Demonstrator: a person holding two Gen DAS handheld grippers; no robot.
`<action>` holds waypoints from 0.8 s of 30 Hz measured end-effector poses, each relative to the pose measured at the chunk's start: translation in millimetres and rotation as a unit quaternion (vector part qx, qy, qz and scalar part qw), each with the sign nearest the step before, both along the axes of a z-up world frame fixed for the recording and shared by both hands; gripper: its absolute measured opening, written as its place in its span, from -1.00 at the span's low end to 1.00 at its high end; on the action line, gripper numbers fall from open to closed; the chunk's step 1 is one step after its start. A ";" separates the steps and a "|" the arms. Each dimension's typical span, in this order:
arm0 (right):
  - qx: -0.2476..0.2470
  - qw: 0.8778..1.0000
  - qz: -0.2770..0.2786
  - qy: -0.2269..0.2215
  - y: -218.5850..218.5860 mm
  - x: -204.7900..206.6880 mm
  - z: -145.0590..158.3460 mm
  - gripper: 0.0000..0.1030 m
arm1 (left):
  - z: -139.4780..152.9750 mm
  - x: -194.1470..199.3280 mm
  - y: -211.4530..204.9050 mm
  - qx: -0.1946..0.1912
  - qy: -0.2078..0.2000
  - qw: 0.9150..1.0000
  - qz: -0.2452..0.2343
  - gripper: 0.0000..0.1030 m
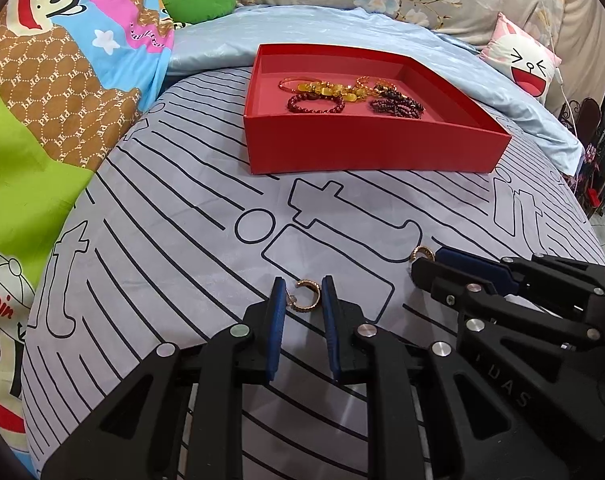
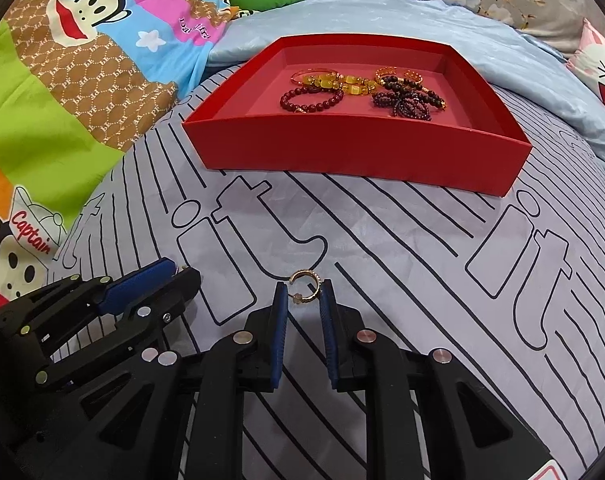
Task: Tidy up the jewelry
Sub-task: 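Grasp the other gold hoop earring with the right gripper, then carry both earrings into the red tray and open both grippers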
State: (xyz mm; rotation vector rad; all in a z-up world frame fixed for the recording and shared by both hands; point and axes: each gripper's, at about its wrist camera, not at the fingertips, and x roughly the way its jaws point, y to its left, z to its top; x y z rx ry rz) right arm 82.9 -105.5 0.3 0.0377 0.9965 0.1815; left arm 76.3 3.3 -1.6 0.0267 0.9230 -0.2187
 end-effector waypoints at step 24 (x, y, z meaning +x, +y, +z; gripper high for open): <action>0.003 1.000 0.010 -0.009 8.4 9.7 -0.6 -0.72 | 0.6 3.1 8.0 -0.005 0.005 1.000 0.014 -0.66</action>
